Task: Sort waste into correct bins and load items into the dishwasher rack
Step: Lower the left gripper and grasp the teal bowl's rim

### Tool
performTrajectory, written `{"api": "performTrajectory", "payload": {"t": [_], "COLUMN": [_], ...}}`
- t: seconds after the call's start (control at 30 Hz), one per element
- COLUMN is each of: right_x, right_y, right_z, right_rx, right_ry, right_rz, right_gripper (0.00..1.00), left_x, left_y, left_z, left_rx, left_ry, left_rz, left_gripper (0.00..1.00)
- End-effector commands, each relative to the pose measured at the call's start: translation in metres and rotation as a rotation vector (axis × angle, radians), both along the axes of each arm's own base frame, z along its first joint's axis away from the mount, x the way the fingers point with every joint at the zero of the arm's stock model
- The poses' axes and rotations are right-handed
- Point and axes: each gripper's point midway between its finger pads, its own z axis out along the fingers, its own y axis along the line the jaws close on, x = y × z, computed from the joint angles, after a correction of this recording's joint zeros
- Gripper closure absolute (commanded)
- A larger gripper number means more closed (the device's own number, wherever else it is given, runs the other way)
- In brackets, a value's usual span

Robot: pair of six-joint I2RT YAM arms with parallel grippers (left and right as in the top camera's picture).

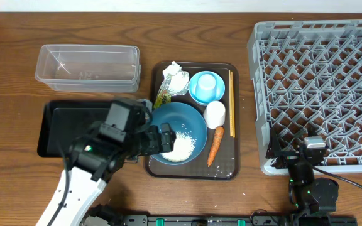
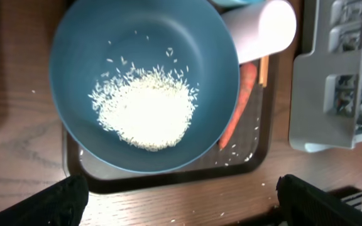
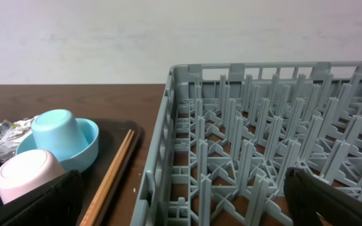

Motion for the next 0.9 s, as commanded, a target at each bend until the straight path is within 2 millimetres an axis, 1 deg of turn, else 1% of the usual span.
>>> {"api": "performTrajectory", "payload": {"t": [0.0,0.07,0.13,0.27,0.33,0.4,0.47,0.53,0.6,0.67,0.77,0.83,0.87], "right_x": [0.0,0.0,0.0,0.0,0.0,0.0,0.0,0.0,0.0,0.0,0.0,0.0,0.0], "right_y": [0.001,0.001,0.001,0.001,0.001,0.001,0.001,0.001,0.001,0.001,0.001,0.001,0.001], "right_z": [-0.001,-0.001,-0.001,-0.001,-0.001,-0.001,-0.001,-0.001,-0.001,-0.001,-0.001,-0.001,-0.001], "right_rx": [0.01,0.01,0.01,0.01,0.01,0.01,0.01,0.01,0.01,0.01,0.01,0.01,0.01], "right_ry": [0.004,0.004,0.004,0.004,0.004,0.004,0.004,0.004,0.004,0.004,0.004,0.004,0.004], "right_rz": [0.002,0.002,0.002,0.002,0.002,0.002,0.002,0.002,0.002,0.002,0.002,0.002,0.002], "right_gripper": [0.01,0.01,0.01,0.01,0.01,0.01,0.01,0.01,0.01,0.01,0.01,0.01,0.01], "left_x": [0.007,0.01,0.011,0.012,0.011,0.014,0.016,0.016,0.015,0.015,0.015,0.015,0.015], "left_y": [-0.006,-0.011,-0.012,-0.012,-0.014,-0.019,-0.029,-0.045,-0.056,-0.063,-0.073,-0.077,-0.077], "left_z": [0.003,0.004,0.004,0.007,0.008,0.007,0.003,-0.005,-0.015,-0.026,-0.043,-0.054,-0.059], "left_rx": [0.01,0.018,0.023,0.044,0.081,0.132,0.169,0.185,0.21,0.249,0.287,0.33,0.35], "left_ry": [-0.023,-0.05,-0.052,0.009,0.045,0.058,0.059,0.059,0.064,0.071,0.085,0.091,0.092], "left_rz": [-0.002,-0.046,-0.052,-0.041,-0.071,-0.105,-0.138,-0.185,-0.22,-0.243,-0.279,-0.295,-0.301], "left_gripper": [0.02,0.02,0.02,0.01,0.0,0.0,0.0,0.0,0.0,0.0,0.06,0.07,0.1]}}
